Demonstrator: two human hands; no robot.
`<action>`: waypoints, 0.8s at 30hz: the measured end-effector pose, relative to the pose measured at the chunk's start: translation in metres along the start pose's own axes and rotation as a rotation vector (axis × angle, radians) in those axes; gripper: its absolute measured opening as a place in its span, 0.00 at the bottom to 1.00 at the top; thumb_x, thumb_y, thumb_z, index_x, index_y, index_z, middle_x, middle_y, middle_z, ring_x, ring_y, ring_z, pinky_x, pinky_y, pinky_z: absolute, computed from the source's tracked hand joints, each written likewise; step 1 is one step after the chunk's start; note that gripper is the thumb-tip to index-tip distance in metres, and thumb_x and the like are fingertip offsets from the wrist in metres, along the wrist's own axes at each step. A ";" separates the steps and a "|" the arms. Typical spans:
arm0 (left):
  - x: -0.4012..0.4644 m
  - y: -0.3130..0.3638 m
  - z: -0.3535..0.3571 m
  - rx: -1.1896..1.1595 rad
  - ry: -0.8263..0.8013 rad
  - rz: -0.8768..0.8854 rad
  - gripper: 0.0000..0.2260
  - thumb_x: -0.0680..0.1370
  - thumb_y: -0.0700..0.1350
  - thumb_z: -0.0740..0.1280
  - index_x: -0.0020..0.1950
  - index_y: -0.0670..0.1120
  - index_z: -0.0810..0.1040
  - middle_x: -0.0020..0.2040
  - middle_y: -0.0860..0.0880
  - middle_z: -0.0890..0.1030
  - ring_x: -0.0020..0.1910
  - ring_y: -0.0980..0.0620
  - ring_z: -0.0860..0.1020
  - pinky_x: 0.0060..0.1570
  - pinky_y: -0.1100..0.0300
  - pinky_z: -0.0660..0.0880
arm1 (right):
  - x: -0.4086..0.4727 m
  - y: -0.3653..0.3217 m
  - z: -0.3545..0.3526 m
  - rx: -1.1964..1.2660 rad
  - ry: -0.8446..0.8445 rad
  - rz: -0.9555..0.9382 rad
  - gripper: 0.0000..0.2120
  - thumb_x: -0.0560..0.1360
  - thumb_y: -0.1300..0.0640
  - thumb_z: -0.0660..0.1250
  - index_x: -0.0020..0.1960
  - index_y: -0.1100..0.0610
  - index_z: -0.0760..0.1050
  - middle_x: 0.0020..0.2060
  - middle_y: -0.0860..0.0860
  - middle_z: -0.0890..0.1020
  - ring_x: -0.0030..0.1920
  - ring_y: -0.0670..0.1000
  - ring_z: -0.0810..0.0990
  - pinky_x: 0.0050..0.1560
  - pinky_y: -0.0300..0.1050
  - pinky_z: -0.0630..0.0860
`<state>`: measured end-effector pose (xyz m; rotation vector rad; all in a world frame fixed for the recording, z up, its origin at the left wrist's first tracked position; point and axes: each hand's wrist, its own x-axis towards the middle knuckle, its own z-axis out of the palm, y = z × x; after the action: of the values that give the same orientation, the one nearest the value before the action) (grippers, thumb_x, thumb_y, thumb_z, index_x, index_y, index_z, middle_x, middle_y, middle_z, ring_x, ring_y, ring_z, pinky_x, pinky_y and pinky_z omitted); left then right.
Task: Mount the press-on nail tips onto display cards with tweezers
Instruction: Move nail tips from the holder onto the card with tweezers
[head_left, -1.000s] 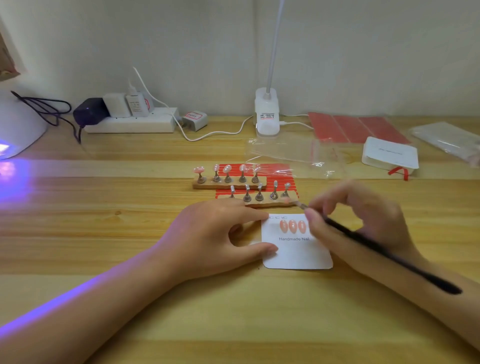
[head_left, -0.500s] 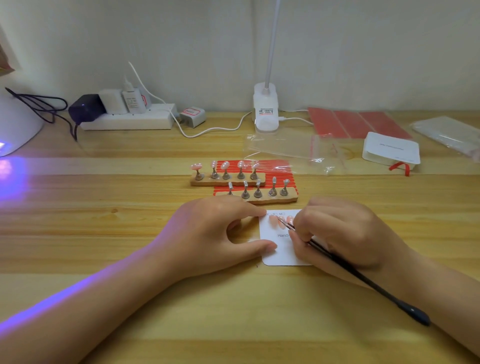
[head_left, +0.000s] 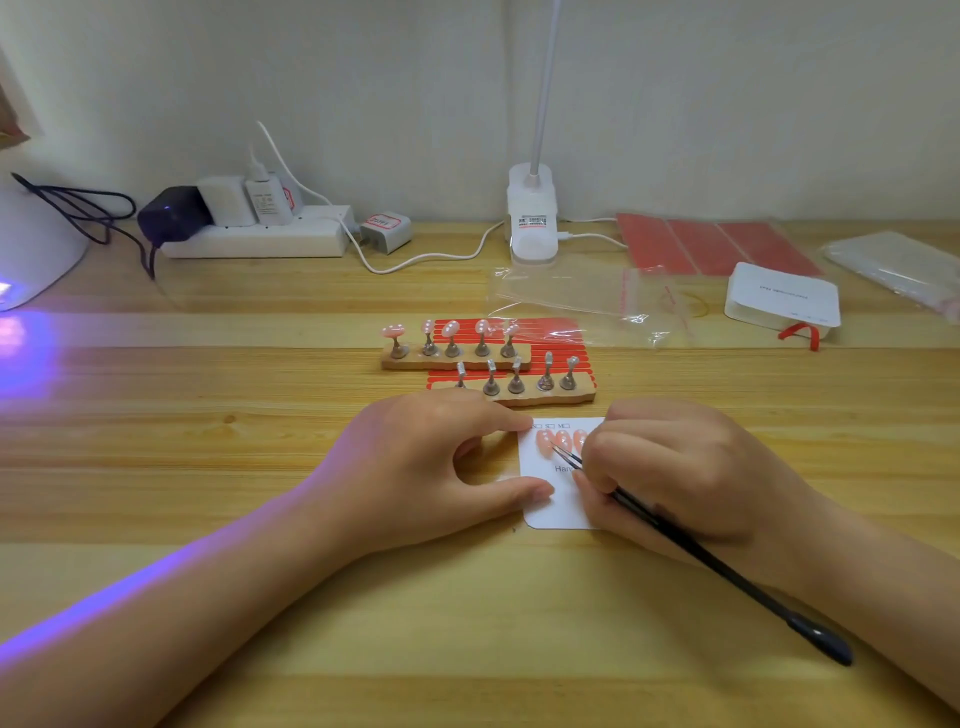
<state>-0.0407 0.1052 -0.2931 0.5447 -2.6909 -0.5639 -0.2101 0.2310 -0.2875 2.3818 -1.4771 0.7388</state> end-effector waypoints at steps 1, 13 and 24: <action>0.000 0.000 0.000 0.005 0.003 0.003 0.26 0.63 0.69 0.62 0.56 0.58 0.79 0.31 0.63 0.70 0.37 0.69 0.70 0.32 0.70 0.61 | 0.000 0.000 0.000 0.003 0.000 -0.001 0.11 0.66 0.71 0.67 0.30 0.62 0.69 0.25 0.52 0.66 0.27 0.52 0.61 0.27 0.42 0.57; 0.000 0.000 0.000 -0.005 0.003 -0.005 0.25 0.64 0.68 0.64 0.56 0.58 0.79 0.31 0.63 0.71 0.36 0.68 0.70 0.32 0.70 0.62 | -0.006 0.015 0.014 0.108 0.091 0.023 0.09 0.71 0.65 0.59 0.32 0.60 0.70 0.26 0.52 0.69 0.27 0.53 0.64 0.24 0.45 0.62; 0.001 -0.001 0.000 -0.016 0.008 0.008 0.26 0.64 0.69 0.60 0.55 0.59 0.79 0.31 0.64 0.70 0.36 0.67 0.70 0.32 0.67 0.63 | -0.009 0.010 0.009 0.291 0.198 0.245 0.08 0.69 0.58 0.67 0.33 0.56 0.70 0.28 0.51 0.76 0.30 0.49 0.73 0.30 0.42 0.71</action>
<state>-0.0411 0.1043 -0.2936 0.5307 -2.6771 -0.5793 -0.2195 0.2290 -0.3008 2.2593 -1.6916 1.2882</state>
